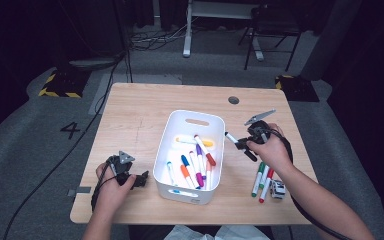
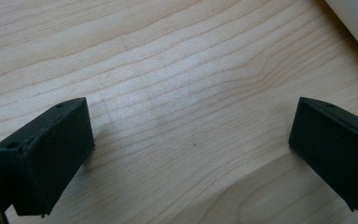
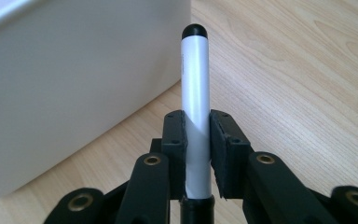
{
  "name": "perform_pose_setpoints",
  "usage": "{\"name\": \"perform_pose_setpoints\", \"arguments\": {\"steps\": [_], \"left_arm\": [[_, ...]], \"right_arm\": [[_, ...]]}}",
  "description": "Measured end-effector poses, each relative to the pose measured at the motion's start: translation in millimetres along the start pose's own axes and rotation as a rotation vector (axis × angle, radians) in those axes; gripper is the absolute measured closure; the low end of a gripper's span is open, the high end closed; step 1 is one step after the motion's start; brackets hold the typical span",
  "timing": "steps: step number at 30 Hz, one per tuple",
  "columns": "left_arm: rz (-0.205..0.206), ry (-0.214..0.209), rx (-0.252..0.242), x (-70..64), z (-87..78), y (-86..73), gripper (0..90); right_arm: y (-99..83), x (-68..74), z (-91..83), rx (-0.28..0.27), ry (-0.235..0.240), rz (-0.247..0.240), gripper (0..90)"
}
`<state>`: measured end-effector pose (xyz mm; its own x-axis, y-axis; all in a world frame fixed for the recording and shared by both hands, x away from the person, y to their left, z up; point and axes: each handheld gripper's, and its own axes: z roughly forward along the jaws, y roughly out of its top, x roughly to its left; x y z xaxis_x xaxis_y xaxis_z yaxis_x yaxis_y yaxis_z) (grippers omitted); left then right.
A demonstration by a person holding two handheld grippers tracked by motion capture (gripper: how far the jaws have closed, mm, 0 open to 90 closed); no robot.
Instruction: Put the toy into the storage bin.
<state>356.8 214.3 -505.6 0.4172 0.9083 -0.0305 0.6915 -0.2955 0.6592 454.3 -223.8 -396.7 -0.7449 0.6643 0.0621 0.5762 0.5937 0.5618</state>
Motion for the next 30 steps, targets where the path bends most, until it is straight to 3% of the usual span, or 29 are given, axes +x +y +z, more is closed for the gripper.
{"name": "perform_pose_setpoints", "arguments": {"steps": [17,30], "left_arm": [[-0.002,0.002,-0.001,-0.2,0.1,0.0,0.2],[0.000,-0.001,-0.001,0.2,0.8,0.6,0.1]], "right_arm": [[10.9,17.6,-47.2,-0.072,0.067,-0.041,76.4],[31.5,38.4,-60.5,-0.114,0.109,-0.076,76.4]]}}
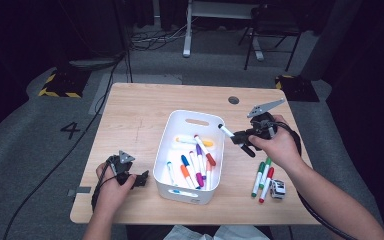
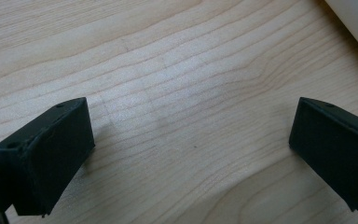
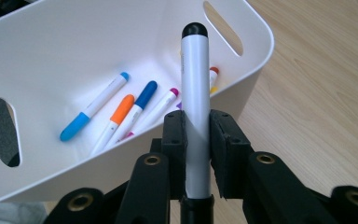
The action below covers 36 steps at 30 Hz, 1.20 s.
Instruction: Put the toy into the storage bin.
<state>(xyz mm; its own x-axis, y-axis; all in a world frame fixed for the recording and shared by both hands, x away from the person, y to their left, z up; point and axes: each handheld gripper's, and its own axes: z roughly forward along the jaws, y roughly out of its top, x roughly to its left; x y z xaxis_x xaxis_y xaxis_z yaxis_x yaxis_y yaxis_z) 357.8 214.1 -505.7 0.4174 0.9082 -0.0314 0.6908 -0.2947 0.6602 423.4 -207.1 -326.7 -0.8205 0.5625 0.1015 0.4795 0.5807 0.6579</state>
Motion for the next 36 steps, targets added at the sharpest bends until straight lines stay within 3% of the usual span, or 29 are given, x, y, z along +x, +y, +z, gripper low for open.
{"name": "perform_pose_setpoints", "arguments": {"steps": [6,12,18,36], "left_arm": [[-0.003,0.007,0.000,0.6,2.4,2.8,0.1],[0.001,0.000,0.000,1.2,4.1,4.9,0.1],[0.004,0.001,0.002,1.3,6.4,7.8,0.1],[0.004,0.003,0.002,0.8,7.2,8.9,0.1]], "right_arm": [[12.9,11.2,4.8,-0.018,0.020,-0.017,76.5],[26.1,23.3,16.6,0.001,0.030,-0.070,76.4],[39.1,33.0,25.2,0.011,0.041,-0.088,76.5],[62.9,46.3,57.9,-0.001,0.064,-0.148,76.5]]}}
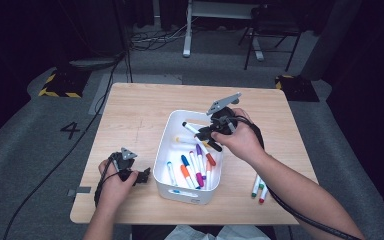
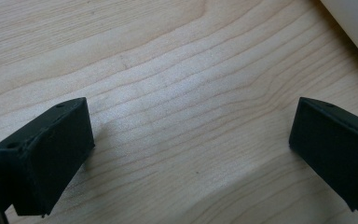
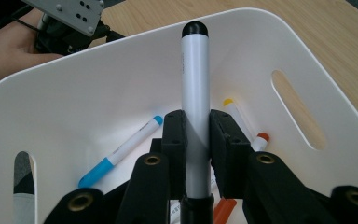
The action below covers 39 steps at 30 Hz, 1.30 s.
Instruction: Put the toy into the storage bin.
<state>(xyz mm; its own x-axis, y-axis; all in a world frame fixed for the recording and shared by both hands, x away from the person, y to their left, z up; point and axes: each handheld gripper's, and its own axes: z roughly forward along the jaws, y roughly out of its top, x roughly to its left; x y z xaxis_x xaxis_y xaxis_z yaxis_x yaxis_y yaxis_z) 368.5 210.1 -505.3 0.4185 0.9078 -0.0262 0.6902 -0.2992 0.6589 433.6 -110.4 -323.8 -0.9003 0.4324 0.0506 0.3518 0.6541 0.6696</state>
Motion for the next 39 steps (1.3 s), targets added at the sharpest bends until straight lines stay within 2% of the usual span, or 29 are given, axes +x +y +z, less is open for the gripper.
{"name": "perform_pose_setpoints", "arguments": {"steps": [4,11,20,25,26,27,28,31,35,37,38,39], "left_arm": [[0.001,0.000,0.000,0.1,0.0,0.0,0.1],[0.000,-0.001,0.000,-0.1,0.0,0.0,0.1],[0.001,0.004,-0.001,0.1,-0.1,0.1,0.1],[0.000,0.001,0.000,0.0,0.0,0.0,0.1],[0.000,0.000,0.000,0.0,0.0,0.0,0.1],[0.001,0.000,0.000,0.0,0.0,0.0,0.1],[-0.001,-0.001,0.001,-0.1,0.0,0.0,0.1],[-0.004,-0.004,-0.002,-0.5,0.3,0.0,0.1],[-0.004,-0.004,-0.002,-0.5,0.3,0.0,0.1],[-0.002,0.000,-0.004,-0.3,0.3,0.1,0.1],[-0.002,-0.002,-0.003,-0.3,0.3,0.0,0.1],[-0.002,-0.002,-0.003,-0.3,0.3,0.0,0.1]], "right_arm": [[-3.1,-0.9,10.3,0.024,0.004,-0.011,76.5],[-10.8,0.7,19.7,0.082,-0.001,-0.001,76.5],[-23.1,3.4,33.2,0.125,0.007,-0.061,76.5],[-29.5,5.8,36.7,0.157,0.010,-0.072,76.7],[-30.5,6.1,36.9,0.164,0.025,-0.077,90.0],[-31.0,6.4,36.4,0.156,0.041,-0.076,90.0],[-30.9,7.2,35.9,0.165,0.030,-0.085,90.0],[-32.0,8.9,36.0,0.175,0.035,-0.085,90.0],[-33.6,9.8,34.9,0.180,0.042,-0.082,87.2],[-35.0,9.5,32.7,0.158,0.052,-0.073,82.4],[-35.3,8.8,28.4,0.130,0.051,-0.056,76.0],[-35.3,8.8,28.4,0.130,0.051,-0.056,76.0]]}}
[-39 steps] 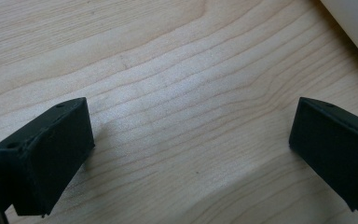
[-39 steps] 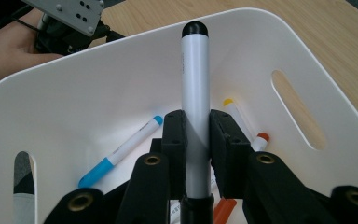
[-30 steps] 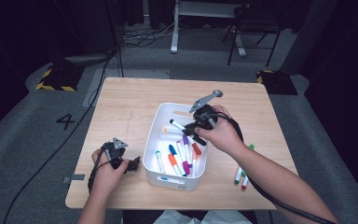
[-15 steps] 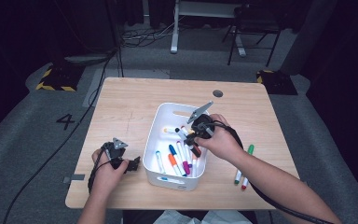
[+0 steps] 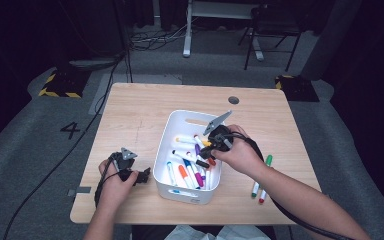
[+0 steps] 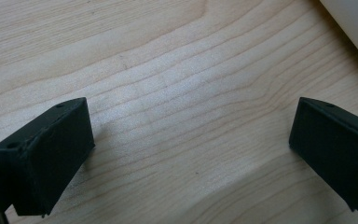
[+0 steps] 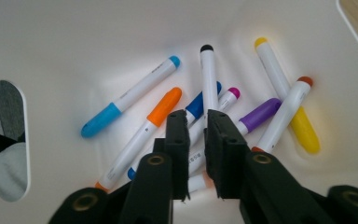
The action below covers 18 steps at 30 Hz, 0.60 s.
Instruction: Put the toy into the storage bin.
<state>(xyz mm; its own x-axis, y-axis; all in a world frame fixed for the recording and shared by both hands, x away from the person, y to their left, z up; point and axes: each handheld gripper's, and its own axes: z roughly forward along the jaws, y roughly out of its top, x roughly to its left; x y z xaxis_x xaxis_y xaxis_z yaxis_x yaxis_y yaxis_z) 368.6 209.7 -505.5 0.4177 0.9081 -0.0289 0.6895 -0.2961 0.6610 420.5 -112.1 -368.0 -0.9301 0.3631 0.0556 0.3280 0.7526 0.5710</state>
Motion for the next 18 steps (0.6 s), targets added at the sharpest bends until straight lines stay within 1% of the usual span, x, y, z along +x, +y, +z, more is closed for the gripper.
{"name": "perform_pose_setpoints", "arguments": {"steps": [1,2,3,4,5,6,7,9,11,13,14,15,16,17,18], "left_arm": [[-0.002,-0.002,0.001,-0.1,0.0,0.0,0.1],[-0.002,-0.002,0.001,-0.1,0.0,0.0,0.1],[-0.001,-0.002,0.001,-0.1,0.0,0.0,0.1],[-0.002,-0.003,0.001,-0.1,0.0,0.0,0.1],[-0.002,-0.003,0.001,-0.1,0.0,0.0,0.1],[-0.002,-0.003,0.001,-0.1,0.0,0.0,0.1],[-0.001,-0.003,0.001,-0.1,0.0,0.0,0.1],[-0.001,-0.003,0.001,0.0,0.1,0.0,0.1],[-0.001,-0.003,0.001,-0.1,0.1,0.1,0.1],[-0.001,-0.003,0.000,-0.1,0.2,0.1,0.1],[-0.001,-0.003,0.000,-0.1,0.2,0.1,0.1],[-0.002,-0.003,0.000,-0.1,0.3,0.2,0.1],[-0.002,-0.003,0.000,-0.1,0.3,0.2,0.1],[-0.002,-0.004,0.000,-0.3,0.4,0.3,0.1],[0.000,0.000,-0.002,-0.1,0.4,0.5,0.1]], "right_arm": [[-1.5,1.4,-8.0,-0.014,-0.002,0.027,68.5],[-1.5,1.4,-8.0,-0.014,-0.002,0.027,68.5],[-2.8,1.8,-12.4,-0.022,-0.008,0.042,64.8],[-6.2,0.7,-21.5,-0.044,-0.017,0.054,60.3],[-8.2,0.0,-26.4,-0.057,-0.021,0.059,57.9],[-8.2,0.0,-26.4,-0.057,-0.021,0.059,57.9],[-10.5,-1.3,-31.8,-0.066,-0.030,0.066,55.9],[-15.7,-3.7,-42.2,-0.088,-0.033,0.080,54.9],[-21.6,-5.0,-52.3,-0.096,-0.044,0.090,53.4],[-29.3,-5.8,-61.2,-0.100,-0.056,0.107,52.8],[-35.2,-7.2,-66.3,-0.101,-0.063,0.112,52.7],[-43.6,-9.1,-72.9,-0.106,-0.062,0.129,52.5],[-43.6,-9.1,-72.9,-0.106,-0.062,0.129,52.5],[-48.2,-10.2,-76.8,-0.107,-0.065,0.141,52.5],[-53.9,-12.3,-81.4,-0.108,-0.081,0.150,52.5]]}}
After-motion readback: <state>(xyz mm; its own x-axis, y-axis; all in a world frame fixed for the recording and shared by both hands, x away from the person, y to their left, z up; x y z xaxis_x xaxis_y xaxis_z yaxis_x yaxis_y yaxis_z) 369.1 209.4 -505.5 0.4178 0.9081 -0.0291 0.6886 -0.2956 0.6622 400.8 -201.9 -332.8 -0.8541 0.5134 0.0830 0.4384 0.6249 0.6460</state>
